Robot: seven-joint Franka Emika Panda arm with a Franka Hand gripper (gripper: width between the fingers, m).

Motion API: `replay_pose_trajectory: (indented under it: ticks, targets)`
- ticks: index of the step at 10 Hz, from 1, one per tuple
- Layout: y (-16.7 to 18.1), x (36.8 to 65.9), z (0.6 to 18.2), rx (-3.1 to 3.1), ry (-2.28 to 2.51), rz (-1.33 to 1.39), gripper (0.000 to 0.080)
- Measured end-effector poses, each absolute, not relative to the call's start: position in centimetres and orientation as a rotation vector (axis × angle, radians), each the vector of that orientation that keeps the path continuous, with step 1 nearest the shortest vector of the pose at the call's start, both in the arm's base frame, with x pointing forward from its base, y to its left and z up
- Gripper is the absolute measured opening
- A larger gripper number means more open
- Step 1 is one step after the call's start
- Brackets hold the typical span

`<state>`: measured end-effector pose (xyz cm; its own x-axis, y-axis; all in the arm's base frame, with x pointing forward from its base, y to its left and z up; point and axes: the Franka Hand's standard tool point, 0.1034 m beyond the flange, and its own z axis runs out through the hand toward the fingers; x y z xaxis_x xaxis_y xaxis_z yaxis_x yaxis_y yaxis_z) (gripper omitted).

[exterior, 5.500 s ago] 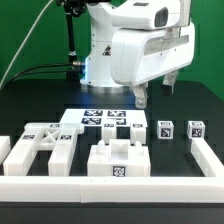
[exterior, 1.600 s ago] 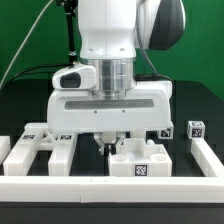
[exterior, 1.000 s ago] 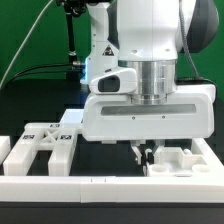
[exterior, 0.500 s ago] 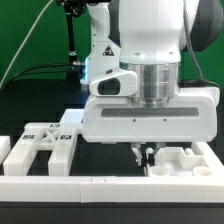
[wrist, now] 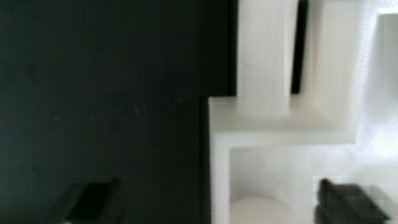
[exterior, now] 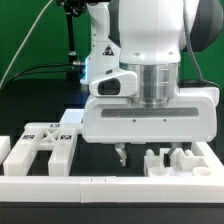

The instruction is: Assemble chair

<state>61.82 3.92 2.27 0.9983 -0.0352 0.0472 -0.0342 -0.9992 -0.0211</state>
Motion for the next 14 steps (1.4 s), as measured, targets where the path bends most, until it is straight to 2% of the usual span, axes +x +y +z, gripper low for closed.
replay_pose_trajectory:
  ticks: [1,2,3,7,8,10,11,13,14]
  targets:
    - [3.9,61.8,2.3,-3.120,0.054,-0.074,0.0609]
    - [3.9,61.8,2.3,-3.120,0.054,-0.074,0.0609]
    - [3.9,61.8,2.3,-3.120,0.054,-0.074,0.0641]
    - [3.9,61.8,2.3,-3.120,0.054,-0.075,0.0649]
    - [3.5,61.3,3.0,-3.121,0.038,-0.062,0.0649]
    - [2.6,58.7,5.6,-3.123,-0.010,-0.033,0.0649]
    - [2.8,57.8,6.1,-3.122,-0.016,-0.025,0.0649]
    - [4.0,55.8,6.6,-3.111,0.014,0.199,0.0649]
    - [4.7,56.3,6.6,-3.109,0.016,0.238,0.0649]
